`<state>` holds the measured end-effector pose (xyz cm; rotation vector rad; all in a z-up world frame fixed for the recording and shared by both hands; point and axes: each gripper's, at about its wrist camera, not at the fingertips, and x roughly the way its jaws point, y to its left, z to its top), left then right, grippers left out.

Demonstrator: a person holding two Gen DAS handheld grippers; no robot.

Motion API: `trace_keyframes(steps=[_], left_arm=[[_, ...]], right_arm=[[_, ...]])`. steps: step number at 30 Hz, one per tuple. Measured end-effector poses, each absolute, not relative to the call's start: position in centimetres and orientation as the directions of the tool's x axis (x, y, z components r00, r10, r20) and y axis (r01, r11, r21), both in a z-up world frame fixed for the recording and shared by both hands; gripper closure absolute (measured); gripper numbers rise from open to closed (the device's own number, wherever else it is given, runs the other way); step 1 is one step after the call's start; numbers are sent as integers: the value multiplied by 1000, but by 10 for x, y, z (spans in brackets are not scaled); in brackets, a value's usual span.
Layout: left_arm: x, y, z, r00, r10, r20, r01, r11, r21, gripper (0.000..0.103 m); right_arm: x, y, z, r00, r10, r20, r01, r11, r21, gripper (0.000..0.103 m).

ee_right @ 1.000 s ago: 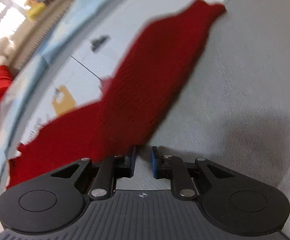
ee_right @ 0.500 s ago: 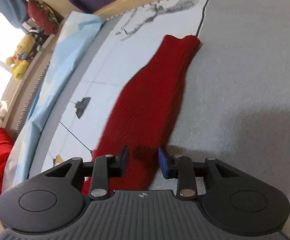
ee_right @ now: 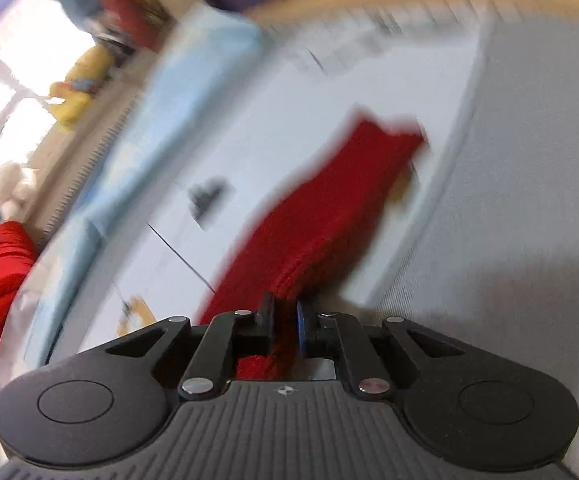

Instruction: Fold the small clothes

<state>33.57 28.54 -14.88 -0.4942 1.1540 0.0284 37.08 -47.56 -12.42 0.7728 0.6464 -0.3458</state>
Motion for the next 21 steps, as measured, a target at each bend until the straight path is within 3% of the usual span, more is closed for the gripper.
trace_keyframes(steps=[2, 4, 6, 7, 9, 11, 13, 15, 21], left_arm=[[339, 276, -148, 426, -253, -869, -243, 893, -380, 92], [343, 262, -148, 432, -280, -857, -194, 899, -392, 92], [348, 251, -150, 423, -302, -854, -165, 902, -400, 92], [348, 246, -150, 415, -296, -860, -151, 910, -386, 92], [349, 244, -150, 394, -274, -877, -131, 928, -348, 91], [350, 254, -149, 392, -267, -880, -158, 923, -351, 91], [350, 264, -151, 392, -266, -881, -183, 916, -358, 91], [350, 268, -153, 393, -285, -874, -187, 906, -379, 91], [367, 273, -156, 443, -303, -844, -223, 874, -431, 87]], right_arm=[[362, -479, -94, 817, -128, -562, 470, 713, 521, 94], [353, -487, -83, 824, -167, -541, 479, 715, 509, 94], [351, -499, -94, 765, -200, -612, 545, 707, 450, 94], [350, -508, -111, 695, -198, -691, 608, 675, 417, 93], [347, -522, -147, 594, -104, -797, 676, 602, 425, 92], [337, -526, -151, 615, -94, -783, 673, 581, 458, 92], [339, -521, -143, 606, -114, -787, 676, 595, 435, 85], [336, -517, -140, 596, -135, -792, 684, 603, 411, 92], [300, -510, -129, 416, -224, -881, 851, 438, 291, 94]])
